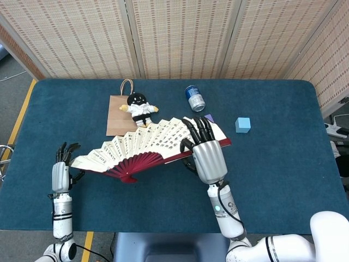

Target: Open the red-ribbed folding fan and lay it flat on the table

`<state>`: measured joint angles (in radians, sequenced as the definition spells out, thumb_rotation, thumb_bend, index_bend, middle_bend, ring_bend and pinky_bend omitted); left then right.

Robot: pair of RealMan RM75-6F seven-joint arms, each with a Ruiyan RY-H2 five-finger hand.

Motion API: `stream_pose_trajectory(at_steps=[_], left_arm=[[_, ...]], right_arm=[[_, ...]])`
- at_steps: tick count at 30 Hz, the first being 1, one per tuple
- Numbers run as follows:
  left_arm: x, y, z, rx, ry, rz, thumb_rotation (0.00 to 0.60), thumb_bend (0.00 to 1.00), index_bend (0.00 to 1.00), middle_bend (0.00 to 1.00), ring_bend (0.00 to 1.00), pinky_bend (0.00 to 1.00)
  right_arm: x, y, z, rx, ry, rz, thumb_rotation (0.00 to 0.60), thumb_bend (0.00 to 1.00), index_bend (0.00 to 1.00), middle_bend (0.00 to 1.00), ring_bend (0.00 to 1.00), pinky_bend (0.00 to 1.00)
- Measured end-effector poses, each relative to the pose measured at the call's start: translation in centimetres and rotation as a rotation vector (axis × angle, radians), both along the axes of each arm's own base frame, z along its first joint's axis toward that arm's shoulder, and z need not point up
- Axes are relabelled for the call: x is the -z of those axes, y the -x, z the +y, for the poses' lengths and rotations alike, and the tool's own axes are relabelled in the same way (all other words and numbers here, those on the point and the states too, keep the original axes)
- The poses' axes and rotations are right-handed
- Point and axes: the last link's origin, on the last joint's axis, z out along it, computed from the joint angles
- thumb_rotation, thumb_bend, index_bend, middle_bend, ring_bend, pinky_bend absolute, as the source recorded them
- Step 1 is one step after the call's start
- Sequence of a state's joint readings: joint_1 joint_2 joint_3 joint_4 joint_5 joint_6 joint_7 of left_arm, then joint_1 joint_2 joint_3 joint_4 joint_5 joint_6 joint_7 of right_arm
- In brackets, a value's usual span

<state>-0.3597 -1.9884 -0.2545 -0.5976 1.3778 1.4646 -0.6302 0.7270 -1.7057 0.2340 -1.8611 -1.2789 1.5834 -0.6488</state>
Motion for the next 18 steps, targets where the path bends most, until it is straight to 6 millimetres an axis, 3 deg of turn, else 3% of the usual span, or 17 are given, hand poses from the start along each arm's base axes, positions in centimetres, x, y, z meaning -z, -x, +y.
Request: stream_pose_trajectory(at_steps=[12, 18], left_arm=[[0.4, 1.3, -0.4, -0.023, 0.057, 0.066, 0.6, 0.6, 0.0, 0.02, 0.0, 0.0], [0.1, 2.5, -1.0, -0.036, 0.096, 0.162, 0.6, 0.6, 0.0, 0.0, 0.0, 0.0]], right_arm=[[1.5, 5.0, 1.1, 0.079, 0.0, 0.018, 0.6, 0.6, 0.55, 0.12, 0.0, 0.0], [2.6, 7.9, 1.7, 0.13, -0.003, 0.046, 0.6, 0.6, 0.33, 0.12, 0.0, 0.0]])
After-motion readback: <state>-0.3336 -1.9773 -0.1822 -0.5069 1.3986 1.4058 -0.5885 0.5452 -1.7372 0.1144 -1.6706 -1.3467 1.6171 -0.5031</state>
